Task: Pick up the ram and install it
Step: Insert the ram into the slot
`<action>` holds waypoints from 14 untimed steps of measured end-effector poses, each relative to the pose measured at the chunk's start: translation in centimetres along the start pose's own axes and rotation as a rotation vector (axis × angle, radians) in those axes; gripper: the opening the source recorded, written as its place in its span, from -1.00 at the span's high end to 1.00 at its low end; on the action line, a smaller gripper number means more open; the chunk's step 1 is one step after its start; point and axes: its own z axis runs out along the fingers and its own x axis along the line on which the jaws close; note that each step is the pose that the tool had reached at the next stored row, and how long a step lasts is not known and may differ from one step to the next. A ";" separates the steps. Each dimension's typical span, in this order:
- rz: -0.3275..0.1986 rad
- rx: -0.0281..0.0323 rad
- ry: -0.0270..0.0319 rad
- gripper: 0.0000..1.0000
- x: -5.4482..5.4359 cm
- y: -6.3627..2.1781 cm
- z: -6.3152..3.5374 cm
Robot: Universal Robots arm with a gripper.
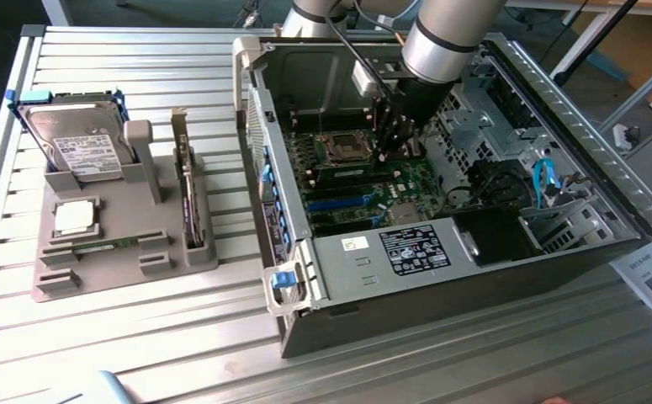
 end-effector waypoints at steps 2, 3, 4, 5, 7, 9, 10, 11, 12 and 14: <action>0.000 0.0000 -0.0005 0.76 0.0 0.00 0.00; 0.000 0.0000 -0.0005 0.76 0.0 0.00 0.00; 0.001 0.0000 -0.0004 0.76 0.0 0.00 0.00; 0.002 0.0000 -0.0006 0.76 0.0 0.00 0.00; 0.008 0.0000 -0.0009 0.76 0.0 0.00 0.00; 0.011 0.0001 -0.0011 0.76 0.0 0.00 0.00; 0.011 0.0001 -0.0012 0.76 0.0 0.00 0.00; 0.011 0.0001 -0.0012 0.76 0.0 0.00 0.00; 0.011 0.0000 -0.0012 0.76 0.0 0.00 0.00; 0.011 0.0001 -0.0012 0.76 0.0 0.00 0.00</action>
